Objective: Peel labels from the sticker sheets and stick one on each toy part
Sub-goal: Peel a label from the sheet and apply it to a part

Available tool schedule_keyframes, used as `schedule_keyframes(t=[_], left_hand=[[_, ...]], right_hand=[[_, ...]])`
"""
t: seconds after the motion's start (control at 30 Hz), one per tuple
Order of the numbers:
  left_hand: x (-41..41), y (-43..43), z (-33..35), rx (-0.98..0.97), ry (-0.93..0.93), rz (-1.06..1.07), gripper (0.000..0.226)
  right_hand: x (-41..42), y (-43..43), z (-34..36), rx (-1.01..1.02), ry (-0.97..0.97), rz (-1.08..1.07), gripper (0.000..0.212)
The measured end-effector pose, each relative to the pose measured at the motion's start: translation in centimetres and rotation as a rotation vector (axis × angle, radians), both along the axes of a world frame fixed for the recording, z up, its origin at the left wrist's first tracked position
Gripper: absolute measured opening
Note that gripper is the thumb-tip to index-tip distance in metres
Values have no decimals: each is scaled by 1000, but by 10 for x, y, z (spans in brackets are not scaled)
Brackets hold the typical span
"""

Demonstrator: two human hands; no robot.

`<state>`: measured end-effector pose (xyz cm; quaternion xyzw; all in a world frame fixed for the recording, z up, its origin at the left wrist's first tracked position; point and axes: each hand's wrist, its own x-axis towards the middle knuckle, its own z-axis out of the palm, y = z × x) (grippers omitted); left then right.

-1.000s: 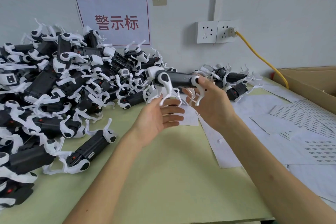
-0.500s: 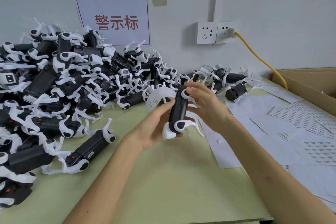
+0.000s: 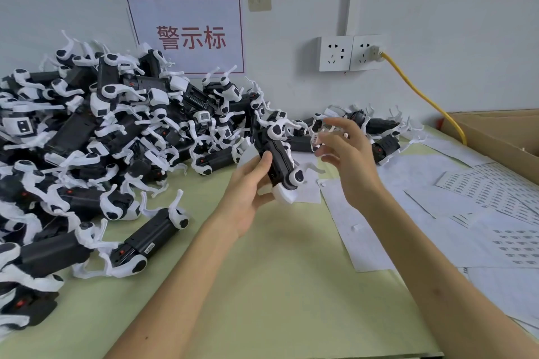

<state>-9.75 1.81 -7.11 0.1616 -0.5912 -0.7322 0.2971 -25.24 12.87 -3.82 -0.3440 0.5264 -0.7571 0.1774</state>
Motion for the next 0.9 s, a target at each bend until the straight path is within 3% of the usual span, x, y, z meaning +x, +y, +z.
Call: schedule_keyframes(t=[0.23,0.53,0.9], left_hand=[[0,4,0,-86,-8,28,44],[-3,7,-3,-159,-40,101,19],[-4,10,-1,-222,-55,172,22]], right_hand=[[18,-2,-3,9,189,171,39],[17,0,-1,15,348,54,41],[16,-1,-4,39,510,-40,43]])
